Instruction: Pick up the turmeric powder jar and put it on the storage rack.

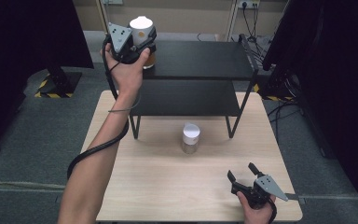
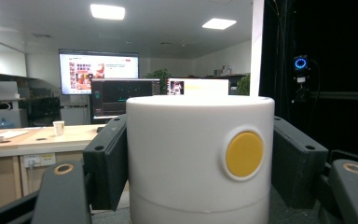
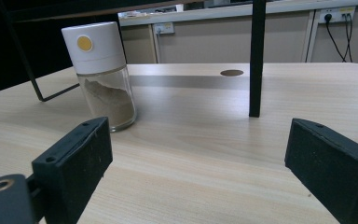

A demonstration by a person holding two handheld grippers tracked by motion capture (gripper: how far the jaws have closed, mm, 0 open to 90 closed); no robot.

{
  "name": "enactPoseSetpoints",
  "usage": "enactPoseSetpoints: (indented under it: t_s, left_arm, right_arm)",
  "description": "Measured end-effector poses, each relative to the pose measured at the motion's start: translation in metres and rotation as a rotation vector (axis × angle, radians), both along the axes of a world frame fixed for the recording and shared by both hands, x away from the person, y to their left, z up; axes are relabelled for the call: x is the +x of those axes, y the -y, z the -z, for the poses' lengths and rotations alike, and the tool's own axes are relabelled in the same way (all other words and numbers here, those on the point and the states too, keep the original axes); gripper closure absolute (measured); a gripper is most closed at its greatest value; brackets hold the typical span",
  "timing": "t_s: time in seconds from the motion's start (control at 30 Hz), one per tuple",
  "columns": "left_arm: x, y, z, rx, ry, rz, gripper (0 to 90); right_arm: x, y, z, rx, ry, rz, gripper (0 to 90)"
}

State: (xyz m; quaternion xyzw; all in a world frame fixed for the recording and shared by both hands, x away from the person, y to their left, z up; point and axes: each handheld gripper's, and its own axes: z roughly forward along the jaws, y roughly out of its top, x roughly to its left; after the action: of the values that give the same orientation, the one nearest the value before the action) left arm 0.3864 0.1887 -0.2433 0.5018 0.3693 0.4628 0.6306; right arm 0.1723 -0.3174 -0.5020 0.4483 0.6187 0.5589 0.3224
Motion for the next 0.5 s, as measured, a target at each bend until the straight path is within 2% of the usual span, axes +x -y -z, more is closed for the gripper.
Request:
enactPoseSetpoints:
  t_s: [0.2, 0.27, 0.37, 0.5]
  left_arm:
    - [0.0001, -0.0023, 0.001, -0.005, 0.001, 0.008, 30.3]
    - [-0.0003, -0.0028, -0.0005, -0.004, -0.014, 0.015, 29.4]
    - [-0.0002, -0.0047, -0.0023, -0.007, -0.031, 0.029, 23.8]
    - [-0.0032, -0.0031, -0.0006, -0.018, -0.034, 0.006, 17.2]
  right_arm:
    - [0.0002, -0.0003, -0.0003, -0.002, -0.001, -0.001, 7.7]
    - [0.0001, -0.0003, -0.0002, -0.002, -0.001, 0.0, 7.6]
    - [0.0002, -0.0007, -0.0006, -0.006, -0.001, 0.0, 7.7]
    - [0.0001, -0.0006, -0.0004, -0.006, 0.0, -0.001, 7.6]
